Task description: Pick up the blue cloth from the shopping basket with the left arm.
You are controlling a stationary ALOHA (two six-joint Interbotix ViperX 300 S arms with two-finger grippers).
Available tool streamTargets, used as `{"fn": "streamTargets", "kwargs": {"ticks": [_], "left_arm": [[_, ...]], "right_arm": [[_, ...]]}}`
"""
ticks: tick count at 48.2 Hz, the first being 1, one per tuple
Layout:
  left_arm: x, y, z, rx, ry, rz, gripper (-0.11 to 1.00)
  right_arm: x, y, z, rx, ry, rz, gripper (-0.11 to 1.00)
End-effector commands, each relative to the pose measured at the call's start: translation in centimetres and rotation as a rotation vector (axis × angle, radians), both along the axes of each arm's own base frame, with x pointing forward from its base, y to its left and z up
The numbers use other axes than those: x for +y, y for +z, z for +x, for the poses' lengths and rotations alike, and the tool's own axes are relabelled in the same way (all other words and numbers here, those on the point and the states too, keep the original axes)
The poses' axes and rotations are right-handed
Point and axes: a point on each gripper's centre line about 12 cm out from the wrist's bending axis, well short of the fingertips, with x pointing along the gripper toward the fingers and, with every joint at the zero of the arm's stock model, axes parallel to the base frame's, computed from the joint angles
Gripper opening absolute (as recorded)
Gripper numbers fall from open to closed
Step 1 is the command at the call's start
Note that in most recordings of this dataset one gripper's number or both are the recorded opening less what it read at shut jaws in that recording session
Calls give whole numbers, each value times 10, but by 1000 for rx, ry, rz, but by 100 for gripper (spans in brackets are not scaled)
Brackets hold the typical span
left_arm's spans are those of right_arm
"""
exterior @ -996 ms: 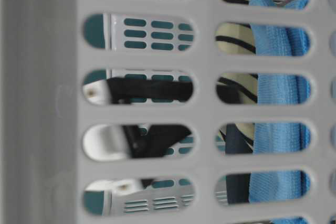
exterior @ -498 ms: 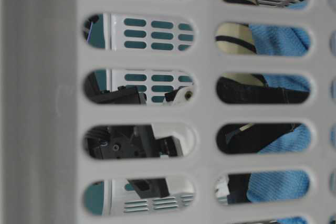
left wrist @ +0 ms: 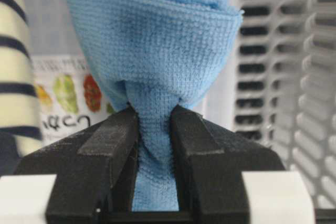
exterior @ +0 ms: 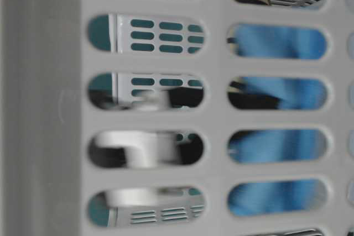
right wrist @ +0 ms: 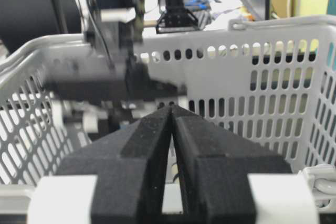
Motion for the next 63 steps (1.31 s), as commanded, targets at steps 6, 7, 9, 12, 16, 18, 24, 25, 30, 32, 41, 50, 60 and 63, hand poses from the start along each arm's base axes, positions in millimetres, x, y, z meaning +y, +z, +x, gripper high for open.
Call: {"fn": "streamTargets", "kwargs": {"ticks": [6, 7, 9, 12, 16, 18, 24, 25, 30, 32, 41, 50, 60, 63], "left_arm": [[1, 92, -6, -73, 8, -10, 17], [0, 99, -7, -72, 8, -10, 17], [1, 113, -9, -69, 10, -8, 17], [3, 134, -13, -68, 15, -7, 17], [6, 155, -18, -63, 22, -7, 17], [6, 162, -19, -63, 23, -6, 17], [9, 171, -20, -61, 31, -8, 17], [9, 170, -20, -60, 32, -7, 17], [9, 171, -19, -61, 31, -8, 17], [9, 171, -19, -61, 33, -8, 17], [9, 171, -20, -57, 32, -6, 17], [9, 171, -20, -58, 32, -6, 17], [9, 171, -20, -58, 32, -6, 17], [10, 171, -19, -58, 34, -6, 17]], "right_arm": [[0, 5, 1, -14, 1, 3, 0], [0, 6, 1, -15, 1, 3, 0], [0, 5, 1, -14, 1, 3, 0], [0, 5, 1, -14, 1, 3, 0], [0, 5, 1, -14, 1, 3, 0], [0, 4, 1, -12, 1, 3, 0], [0, 3, 1, -9, 1, 3, 0], [0, 3, 0, -11, 1, 3, 0], [0, 3, 0, -12, 1, 3, 0], [0, 4, -1, -17, 1, 3, 0], [0, 4, -2, -21, 1, 5, 0], [0, 5, -2, -23, 1, 3, 0], [0, 3, -2, -20, 0, 3, 0], [0, 3, -2, -20, 1, 5, 0]]}}
